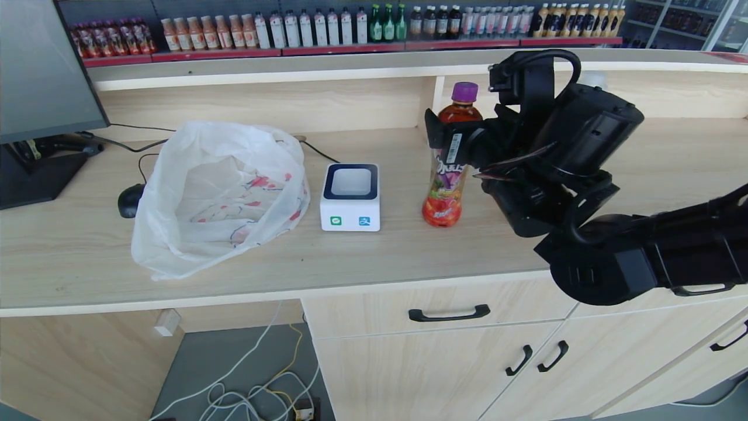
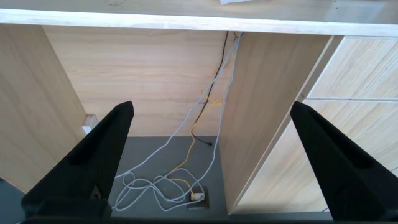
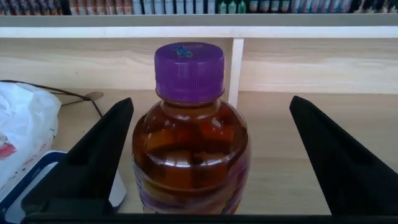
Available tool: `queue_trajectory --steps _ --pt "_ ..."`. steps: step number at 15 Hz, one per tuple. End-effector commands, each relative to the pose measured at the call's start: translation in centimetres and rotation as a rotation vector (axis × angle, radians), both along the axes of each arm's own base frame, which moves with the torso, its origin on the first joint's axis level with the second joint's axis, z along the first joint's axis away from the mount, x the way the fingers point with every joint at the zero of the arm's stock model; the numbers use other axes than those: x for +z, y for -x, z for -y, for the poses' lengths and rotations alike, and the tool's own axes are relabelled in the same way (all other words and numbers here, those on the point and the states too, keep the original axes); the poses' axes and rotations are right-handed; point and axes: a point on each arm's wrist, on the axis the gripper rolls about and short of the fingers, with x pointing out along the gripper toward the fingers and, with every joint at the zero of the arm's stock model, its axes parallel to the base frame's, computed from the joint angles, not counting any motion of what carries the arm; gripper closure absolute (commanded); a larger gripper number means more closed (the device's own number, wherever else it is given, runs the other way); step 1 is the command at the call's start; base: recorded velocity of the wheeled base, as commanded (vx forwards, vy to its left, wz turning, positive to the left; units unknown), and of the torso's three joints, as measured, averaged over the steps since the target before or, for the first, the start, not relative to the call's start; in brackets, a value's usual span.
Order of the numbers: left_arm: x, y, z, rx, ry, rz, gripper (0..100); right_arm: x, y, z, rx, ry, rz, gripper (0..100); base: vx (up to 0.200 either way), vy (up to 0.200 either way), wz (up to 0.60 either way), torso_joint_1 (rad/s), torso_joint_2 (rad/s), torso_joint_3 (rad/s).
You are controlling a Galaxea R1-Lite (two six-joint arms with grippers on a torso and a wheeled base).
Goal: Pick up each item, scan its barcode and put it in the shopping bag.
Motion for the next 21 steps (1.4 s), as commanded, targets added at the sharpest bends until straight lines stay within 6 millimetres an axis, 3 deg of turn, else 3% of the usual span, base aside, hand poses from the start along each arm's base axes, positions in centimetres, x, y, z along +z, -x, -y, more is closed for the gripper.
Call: queue_trajectory --steps 1,8,11,17,21 --pt "0.0 0.0 0.0 0.001 0.001 0.000 0 -1.1 -0.6 -0.4 -0.002 0.013 -0.021 0 0.000 0.000 0.00 0.000 0.00 0.000" --pt "0.0 0.0 0.0 0.000 -0.001 0.000 0 -4.0 -1.5 -0.3 -0.047 0.014 -0.043 0 0.000 0.000 0.00 0.000 0.00 0.000" --pt "0.0 0.0 0.0 0.000 -0.001 0.000 0 -4.2 -1.5 -0.2 -0.050 0.017 -0.048 0 0.000 0.000 0.00 0.000 0.00 0.000" --pt "0.0 0.0 0.0 0.001 0.001 0.000 0 -7.2 -3.0 -0.6 -0.062 0.059 -0.110 0 0.000 0.000 0.00 0.000 0.00 0.000" --pt "0.0 0.0 0.0 0.000 0.001 0.000 0 -7.7 -3.9 0.1 -0.088 0.058 -0.112 0 0.000 0.000 0.00 0.000 0.00 0.000"
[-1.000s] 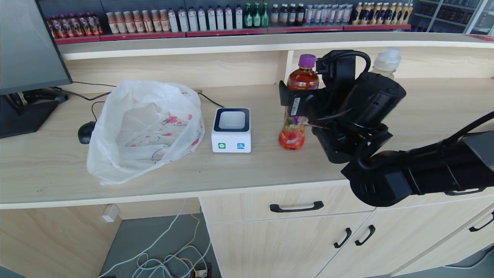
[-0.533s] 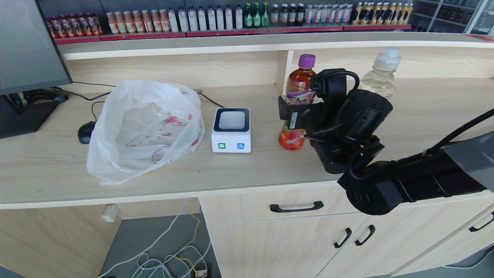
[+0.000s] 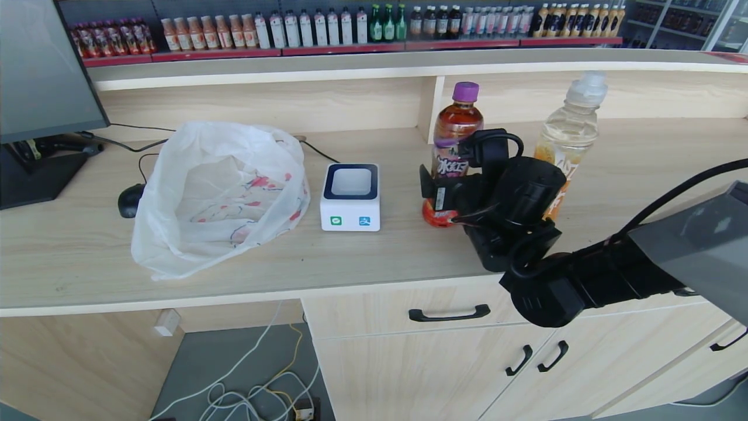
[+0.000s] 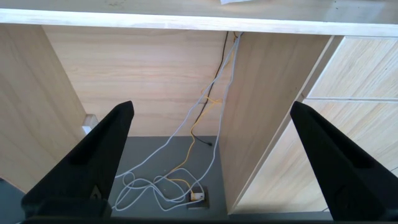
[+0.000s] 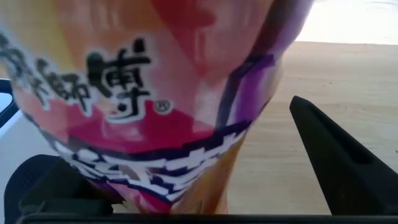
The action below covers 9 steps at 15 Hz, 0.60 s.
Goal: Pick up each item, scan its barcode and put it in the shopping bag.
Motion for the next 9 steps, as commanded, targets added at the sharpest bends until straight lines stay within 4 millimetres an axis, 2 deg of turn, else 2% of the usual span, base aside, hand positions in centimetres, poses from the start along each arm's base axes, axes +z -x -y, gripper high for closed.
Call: queue_trajectory --steps 1,9 --pt "0.00 0.00 0.00 0.000 0.001 0.000 0 -0.32 -0.40 0.13 -0.008 0.002 -0.003 0 0.000 0.000 0.00 0.000 0.00 0.000" --pt "0.00 0.00 0.00 0.002 0.001 0.000 0 0.08 -0.97 -0.23 -0.007 -0.012 0.022 0 0.000 0.000 0.00 0.000 0.00 0.000"
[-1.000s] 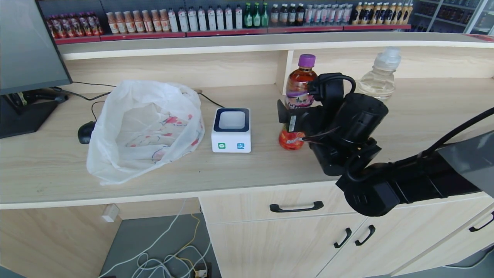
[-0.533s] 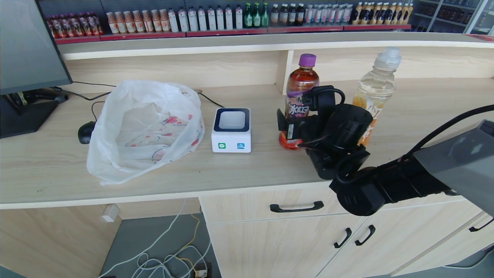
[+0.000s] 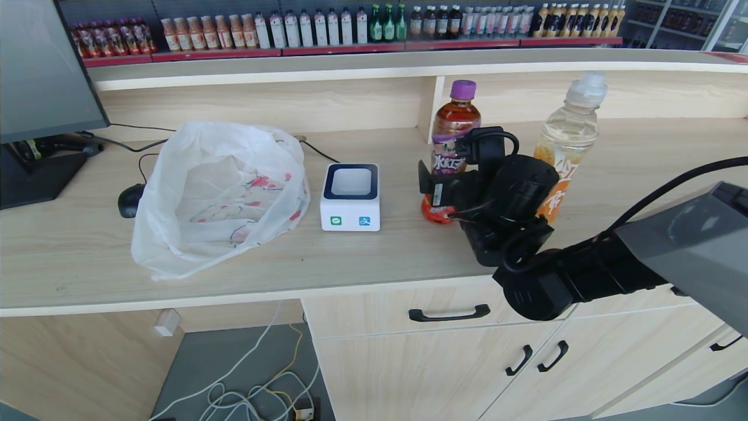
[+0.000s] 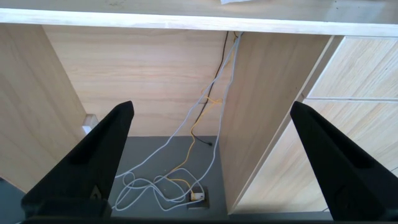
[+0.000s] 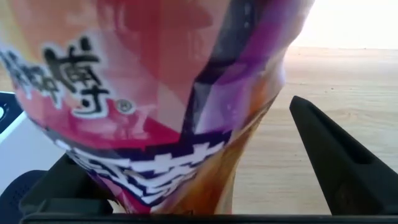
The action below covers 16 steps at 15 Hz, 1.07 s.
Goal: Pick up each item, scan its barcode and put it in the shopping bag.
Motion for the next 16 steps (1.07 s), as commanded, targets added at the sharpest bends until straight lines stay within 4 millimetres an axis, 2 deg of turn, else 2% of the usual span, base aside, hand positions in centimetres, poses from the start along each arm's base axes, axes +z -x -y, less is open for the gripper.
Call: queue_trajectory --steps 1,2,3,9,16 --pt "0.0 0.0 0.0 0.000 0.000 0.000 0 0.0 0.0 0.0 0.001 -0.001 0.001 0 0.000 0.000 0.00 0.000 0.00 0.000" --pt "0.0 0.0 0.0 0.000 0.000 0.000 0 0.0 0.0 -0.1 0.002 0.000 0.001 0 0.000 0.000 0.00 0.000 0.00 0.000" --pt "0.0 0.0 0.0 0.000 -0.001 0.000 0 0.1 0.1 -0.1 0.002 0.000 0.002 100 0.000 0.000 0.00 0.000 0.00 0.000" --pt "0.0 0.0 0.0 0.000 0.000 0.000 0 1.3 1.5 -1.1 0.042 -0.023 0.037 100 0.000 0.000 0.00 0.000 0.00 0.000" --pt "0.0 0.0 0.0 0.000 0.000 0.000 0 3.0 2.8 -0.5 0.050 -0.043 0.065 100 0.000 0.000 0.00 0.000 0.00 0.000"
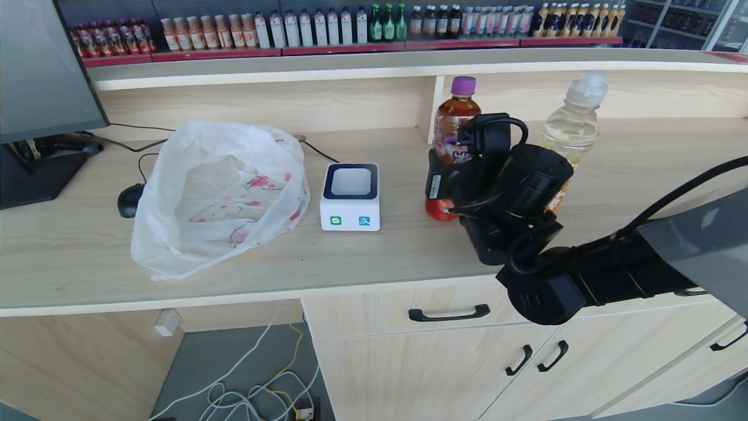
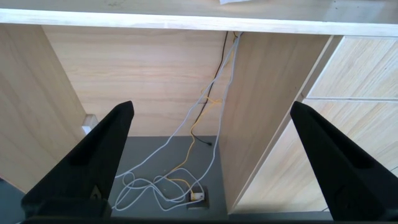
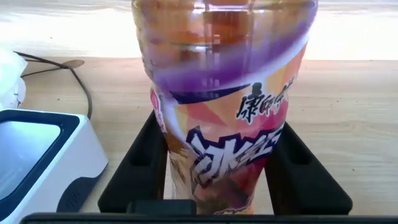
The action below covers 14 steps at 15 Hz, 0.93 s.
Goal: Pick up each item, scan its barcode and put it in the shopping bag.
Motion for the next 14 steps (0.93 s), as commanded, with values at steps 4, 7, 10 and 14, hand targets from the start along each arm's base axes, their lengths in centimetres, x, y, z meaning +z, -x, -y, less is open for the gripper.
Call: queue_trajectory --steps 4,7,10,14 --pt "0.0 0.0 0.0 0.000 -0.001 0.000 0 1.5 1.0 0.6 0.003 -0.021 0.033 100 0.000 0.000 0.00 0.000 0.00 0.000" --pt "0.0 0.0 0.0 0.000 0.001 0.000 0 1.7 1.1 0.7 0.003 -0.023 0.035 100 0.000 0.000 0.00 0.000 0.00 0.000" --pt "0.0 0.0 0.0 0.000 0.001 0.000 0 0.3 1.2 0.8 0.006 0.006 -0.004 100 0.000 0.000 0.00 0.000 0.00 0.000" --pt "0.0 0.0 0.0 0.000 0.001 0.000 0 -0.3 1.3 0.8 0.008 0.019 -0.024 100 0.000 0.000 0.00 0.000 0.00 0.000"
